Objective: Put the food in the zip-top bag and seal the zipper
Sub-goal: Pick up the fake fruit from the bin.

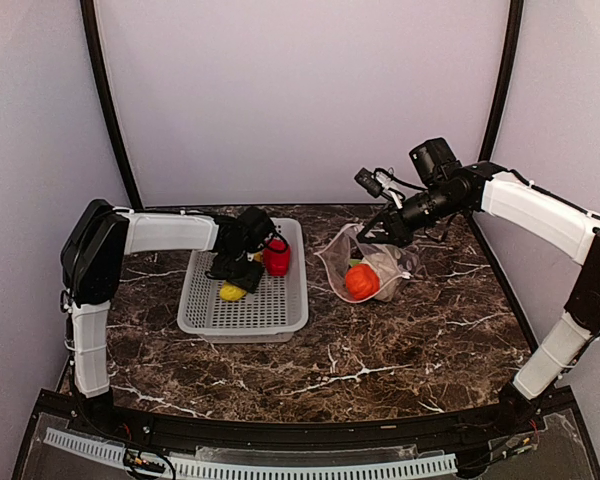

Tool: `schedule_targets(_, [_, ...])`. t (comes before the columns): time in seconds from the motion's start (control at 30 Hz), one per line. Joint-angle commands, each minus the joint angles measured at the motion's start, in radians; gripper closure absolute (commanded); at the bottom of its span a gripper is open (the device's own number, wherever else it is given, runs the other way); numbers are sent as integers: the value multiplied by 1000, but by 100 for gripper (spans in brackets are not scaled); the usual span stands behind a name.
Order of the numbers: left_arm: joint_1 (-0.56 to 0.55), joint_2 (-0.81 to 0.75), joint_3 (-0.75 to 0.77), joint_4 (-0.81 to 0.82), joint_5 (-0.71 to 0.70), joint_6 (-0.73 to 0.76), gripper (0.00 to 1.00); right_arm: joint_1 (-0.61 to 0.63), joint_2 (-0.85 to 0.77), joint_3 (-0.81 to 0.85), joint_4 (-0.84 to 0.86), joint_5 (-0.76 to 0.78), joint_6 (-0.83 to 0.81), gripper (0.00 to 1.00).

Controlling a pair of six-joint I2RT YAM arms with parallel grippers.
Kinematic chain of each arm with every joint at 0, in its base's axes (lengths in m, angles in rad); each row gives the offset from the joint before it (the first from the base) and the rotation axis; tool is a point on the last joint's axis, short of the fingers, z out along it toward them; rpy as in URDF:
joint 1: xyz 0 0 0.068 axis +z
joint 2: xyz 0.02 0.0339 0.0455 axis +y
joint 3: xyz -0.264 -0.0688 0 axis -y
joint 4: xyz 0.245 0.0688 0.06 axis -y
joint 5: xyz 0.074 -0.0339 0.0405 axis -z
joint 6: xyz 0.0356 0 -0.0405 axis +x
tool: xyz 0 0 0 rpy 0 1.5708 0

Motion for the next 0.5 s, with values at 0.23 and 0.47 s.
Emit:
schedule_targets(0.23, [-3, -151, -46, -10, 60, -13, 42, 9, 19, -10, 7, 1, -9, 100])
schedule_targets(0.47, [-109, -369, -90, 33, 67, -57, 44, 9, 36, 15, -1, 13, 10, 100])
